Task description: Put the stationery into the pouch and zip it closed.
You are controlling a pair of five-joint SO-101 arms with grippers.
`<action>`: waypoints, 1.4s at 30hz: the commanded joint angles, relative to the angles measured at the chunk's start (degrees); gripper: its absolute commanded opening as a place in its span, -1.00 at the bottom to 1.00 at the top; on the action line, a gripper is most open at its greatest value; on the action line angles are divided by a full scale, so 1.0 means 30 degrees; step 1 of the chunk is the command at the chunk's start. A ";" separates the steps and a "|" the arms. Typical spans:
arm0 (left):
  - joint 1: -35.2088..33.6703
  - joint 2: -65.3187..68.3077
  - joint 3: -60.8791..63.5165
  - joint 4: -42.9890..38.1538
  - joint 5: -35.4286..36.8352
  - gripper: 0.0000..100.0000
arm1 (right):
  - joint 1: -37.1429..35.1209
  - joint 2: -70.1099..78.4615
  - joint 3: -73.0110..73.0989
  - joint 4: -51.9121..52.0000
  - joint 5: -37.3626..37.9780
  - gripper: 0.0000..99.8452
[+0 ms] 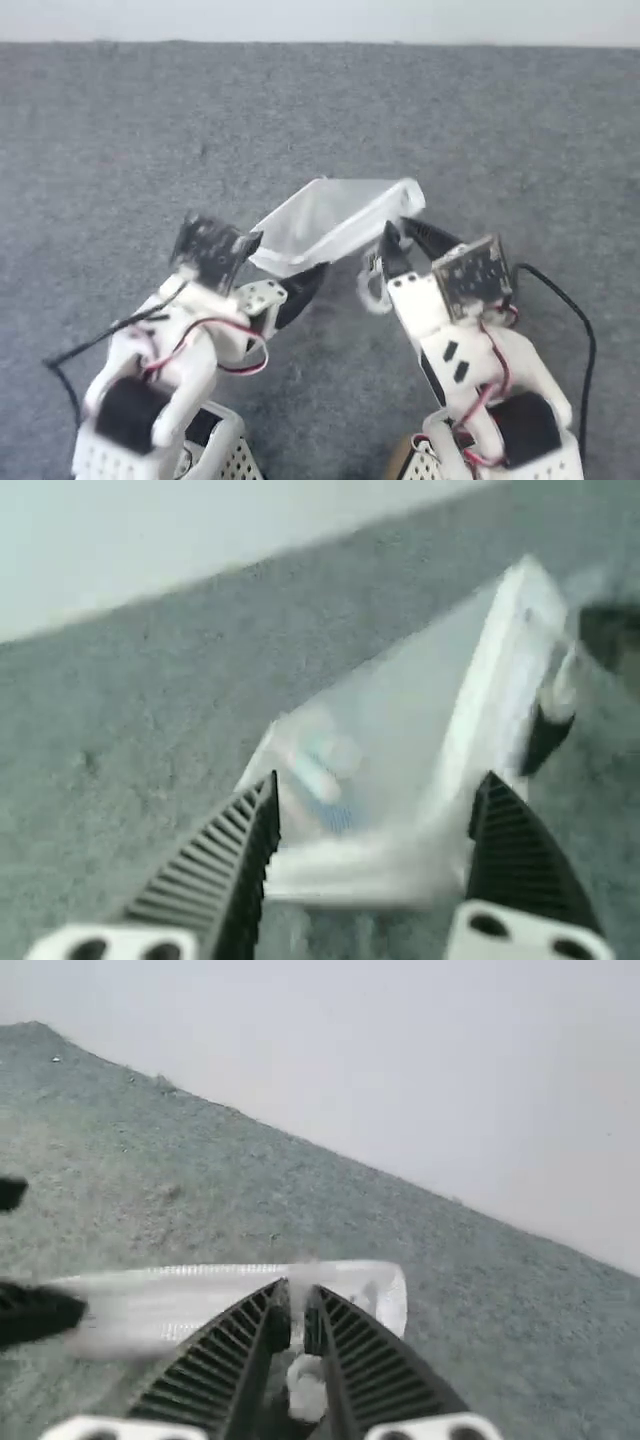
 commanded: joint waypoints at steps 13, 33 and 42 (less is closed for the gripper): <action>-0.4103 -0.7092 0.4469 -0.0674 0.0264 -0.43 | 0.3531 -0.2447 0.0733 0.2681 0.0645 -0.98; -0.9319 -0.7092 0.9890 -0.4454 0.2608 -0.85 | 0.4703 -0.5231 0.3399 0.2711 0.1231 -0.99; -0.9407 -0.7267 1.1326 -0.6623 0.0498 -0.98 | 0.4850 -0.5260 0.8557 0.0982 0.3399 -0.99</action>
